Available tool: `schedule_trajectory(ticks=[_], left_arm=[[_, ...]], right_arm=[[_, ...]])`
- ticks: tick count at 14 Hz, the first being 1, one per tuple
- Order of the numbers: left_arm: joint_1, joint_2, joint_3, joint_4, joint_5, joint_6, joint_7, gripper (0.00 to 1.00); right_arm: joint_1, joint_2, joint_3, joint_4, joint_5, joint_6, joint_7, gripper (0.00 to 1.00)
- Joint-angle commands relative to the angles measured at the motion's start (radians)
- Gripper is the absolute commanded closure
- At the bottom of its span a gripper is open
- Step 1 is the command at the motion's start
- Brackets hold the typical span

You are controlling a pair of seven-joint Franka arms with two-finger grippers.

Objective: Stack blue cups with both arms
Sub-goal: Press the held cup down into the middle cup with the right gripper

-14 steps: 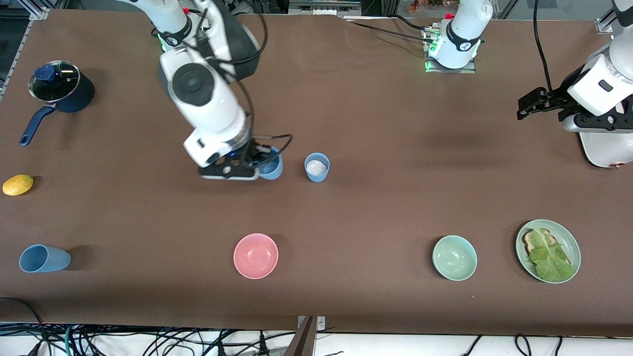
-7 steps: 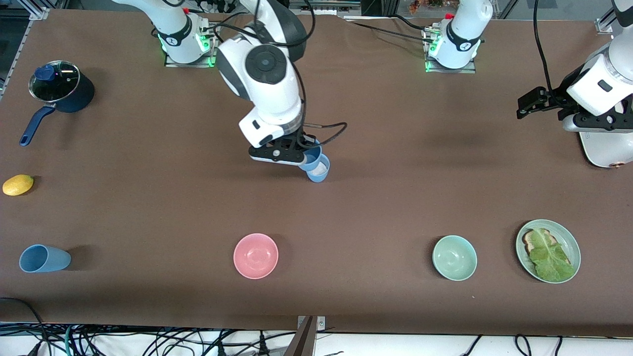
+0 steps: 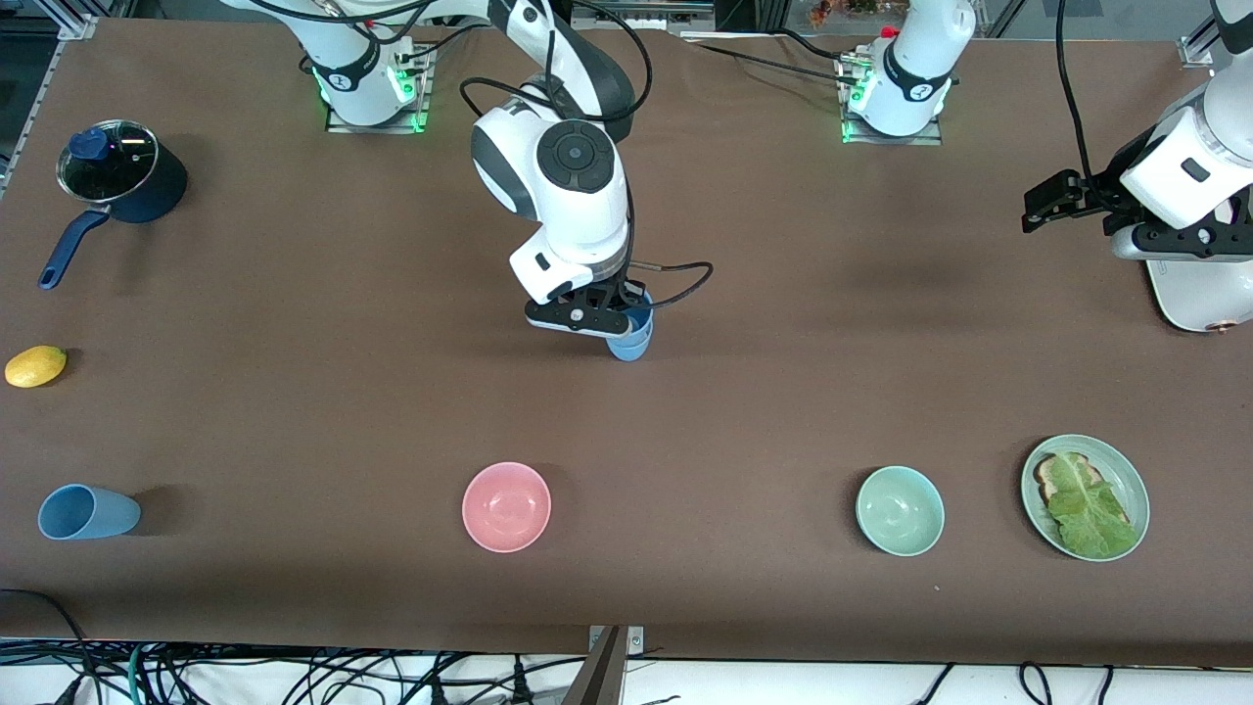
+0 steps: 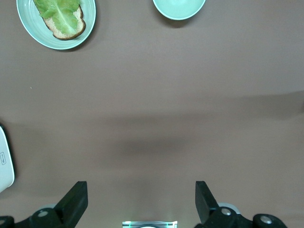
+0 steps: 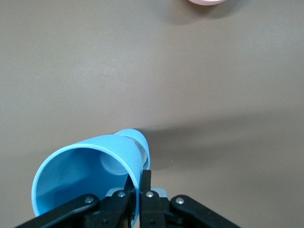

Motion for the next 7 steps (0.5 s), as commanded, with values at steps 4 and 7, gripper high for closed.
schedule_trajectory(ticks=[4, 7], left_arm=[[0.008, 0.010, -0.001, 0.028, -0.012, -0.029, 0.011, 0.00], [0.014, 0.010, -0.001, 0.028, -0.011, -0.032, 0.013, 0.00]], right_arm=[[0.016, 0.039, -0.016, 0.040, -0.037, 0.022, 0.024, 1.00], [0.016, 0.039, -0.019, 0.040, -0.037, 0.022, 0.026, 1.00]])
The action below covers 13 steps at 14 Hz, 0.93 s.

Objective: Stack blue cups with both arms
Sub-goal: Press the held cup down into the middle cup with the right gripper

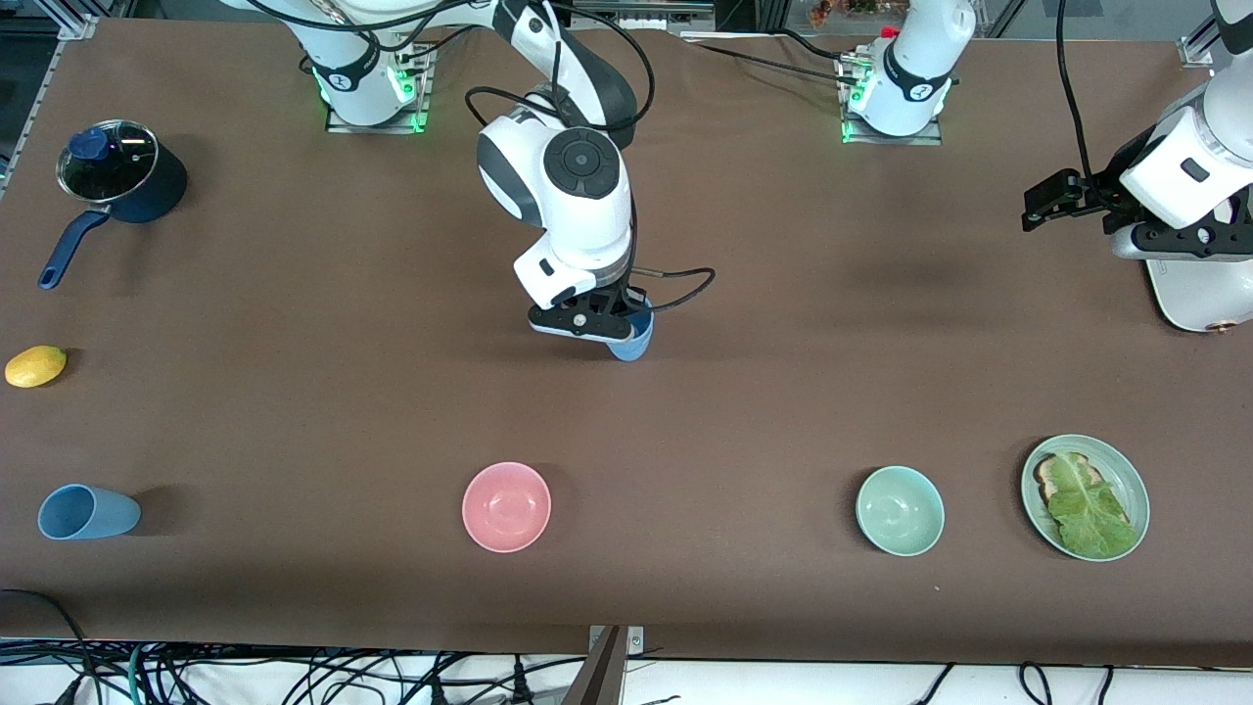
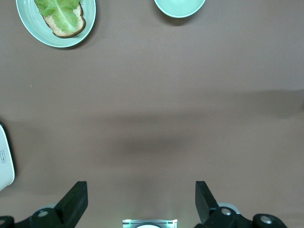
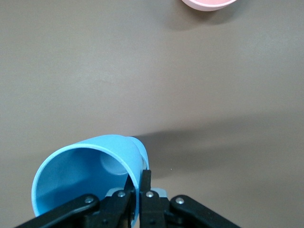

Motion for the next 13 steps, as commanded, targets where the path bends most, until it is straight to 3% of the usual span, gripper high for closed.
schedule_trajectory(ticks=[1, 13], left_arm=[[0.014, 0.010, -0.001, 0.028, -0.011, -0.028, 0.013, 0.00], [0.018, 0.010, 0.001, 0.028, -0.011, -0.028, 0.014, 0.00]], right_arm=[[0.015, 0.021, -0.010, 0.040, -0.016, -0.006, 0.023, 1.00], [0.027, 0.031, -0.010, 0.038, -0.023, -0.001, 0.052, 1.00]])
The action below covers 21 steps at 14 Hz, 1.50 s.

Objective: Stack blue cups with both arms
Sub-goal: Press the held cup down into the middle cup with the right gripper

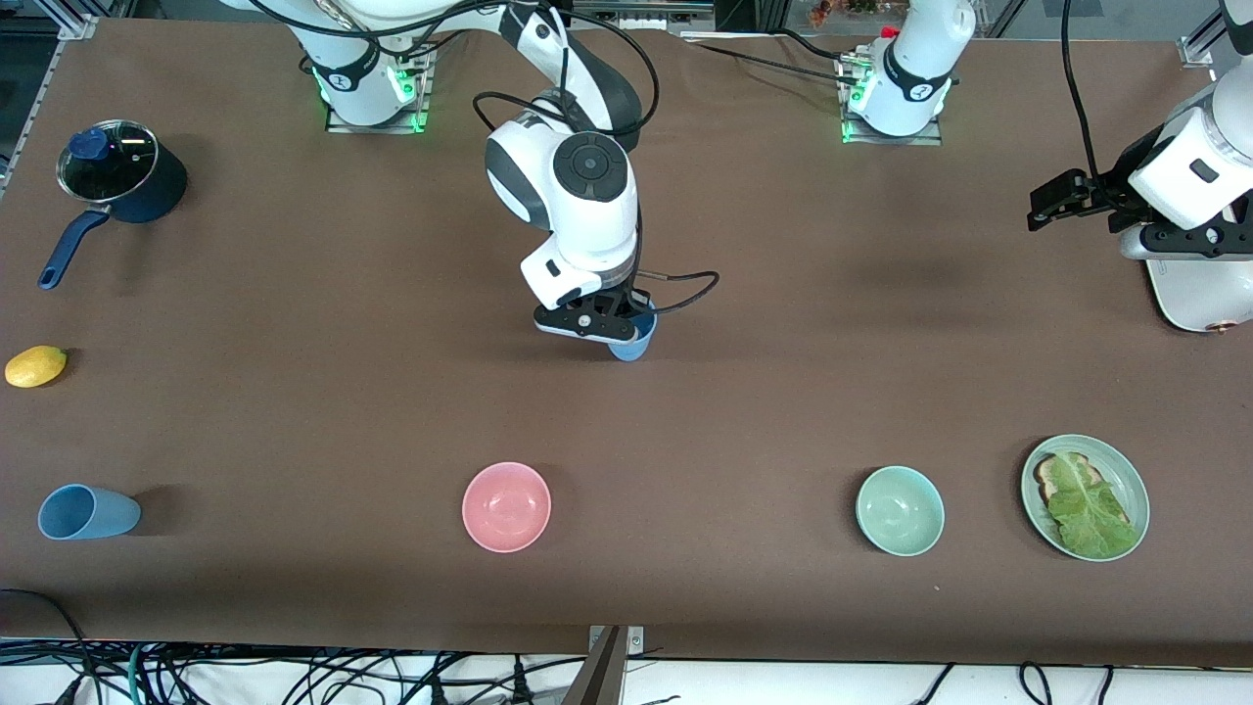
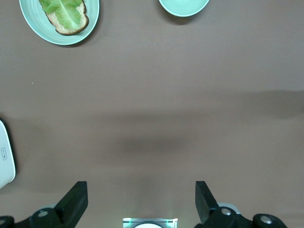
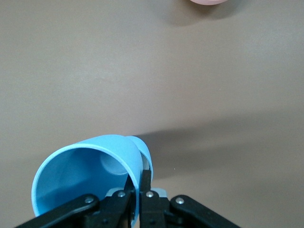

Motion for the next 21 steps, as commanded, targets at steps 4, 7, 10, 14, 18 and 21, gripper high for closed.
schedule_trajectory(ticks=[4, 7, 10, 14, 18, 21], left_arm=[[0.007, 0.010, -0.001, 0.028, -0.011, -0.023, 0.014, 0.00], [0.007, 0.010, -0.001, 0.027, -0.011, -0.023, 0.014, 0.00], [0.007, 0.010, -0.001, 0.027, -0.012, -0.023, 0.014, 0.00], [0.007, 0.010, -0.001, 0.027, -0.011, -0.025, 0.014, 0.00], [0.007, 0.010, -0.001, 0.027, -0.011, -0.026, 0.014, 0.00], [0.007, 0.010, -0.001, 0.027, -0.011, -0.032, 0.014, 0.00]], right_arm=[[0.015, 0.012, -0.010, 0.037, -0.019, -0.017, 0.019, 1.00], [0.015, 0.006, -0.010, 0.037, -0.017, -0.041, 0.015, 1.00], [0.016, -0.006, -0.008, 0.037, -0.017, -0.061, 0.014, 1.00], [0.018, -0.006, -0.007, 0.031, -0.019, -0.064, 0.025, 1.00], [0.021, 0.000, -0.007, 0.027, -0.017, -0.064, 0.027, 1.00], [0.022, 0.003, -0.005, 0.023, -0.016, -0.064, 0.028, 1.00]])
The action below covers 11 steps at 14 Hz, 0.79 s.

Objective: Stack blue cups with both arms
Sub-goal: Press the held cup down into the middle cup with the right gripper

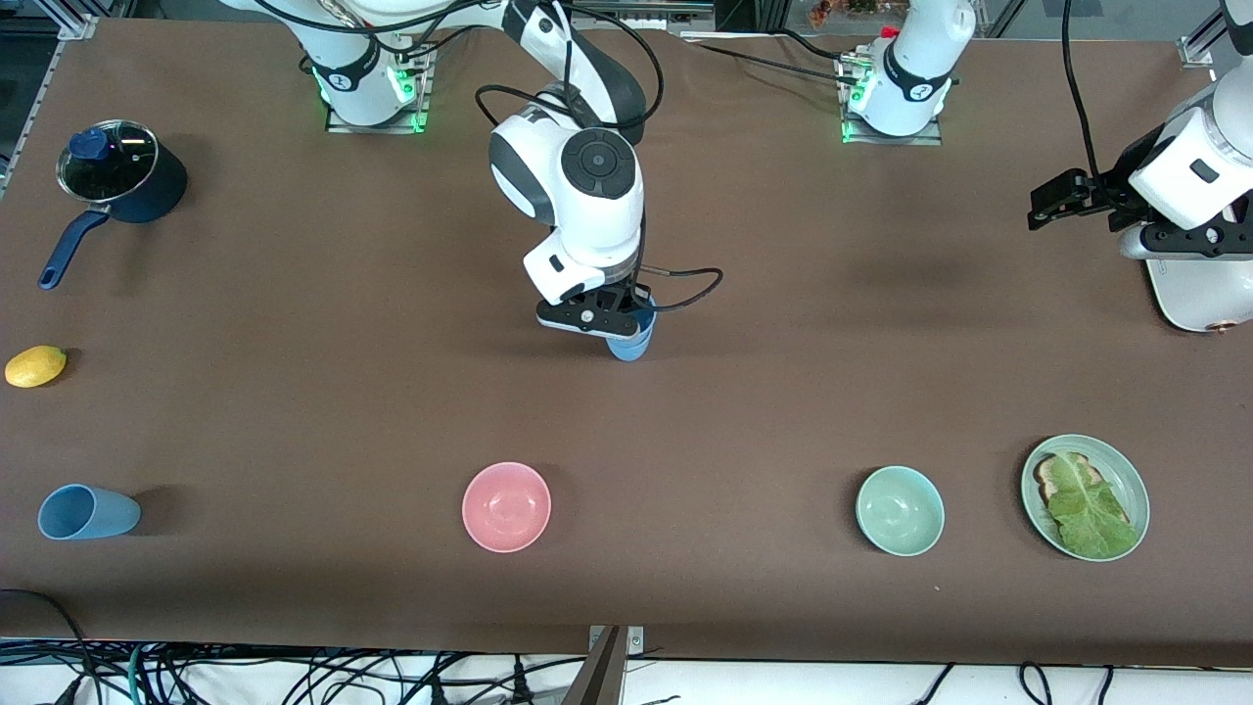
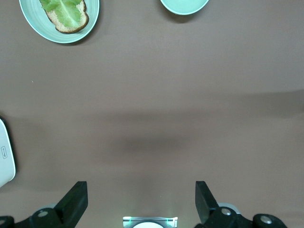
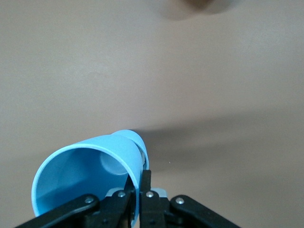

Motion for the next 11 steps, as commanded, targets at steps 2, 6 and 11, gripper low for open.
schedule_trajectory(ticks=[2, 6, 11], left_arm=[[0.006, 0.010, -0.001, 0.027, -0.011, -0.026, 0.014, 0.00], [0.006, 0.010, -0.001, 0.027, -0.011, -0.026, 0.014, 0.00], [0.006, 0.010, -0.001, 0.027, -0.011, -0.026, 0.014, 0.00]], right_arm=[[0.014, 0.001, -0.005, 0.003, -0.010, -0.013, 0.025, 0.98], [0.014, 0.003, -0.007, 0.005, -0.005, -0.010, 0.030, 0.58], [-0.002, -0.024, -0.014, 0.031, -0.004, -0.021, 0.042, 0.19]])
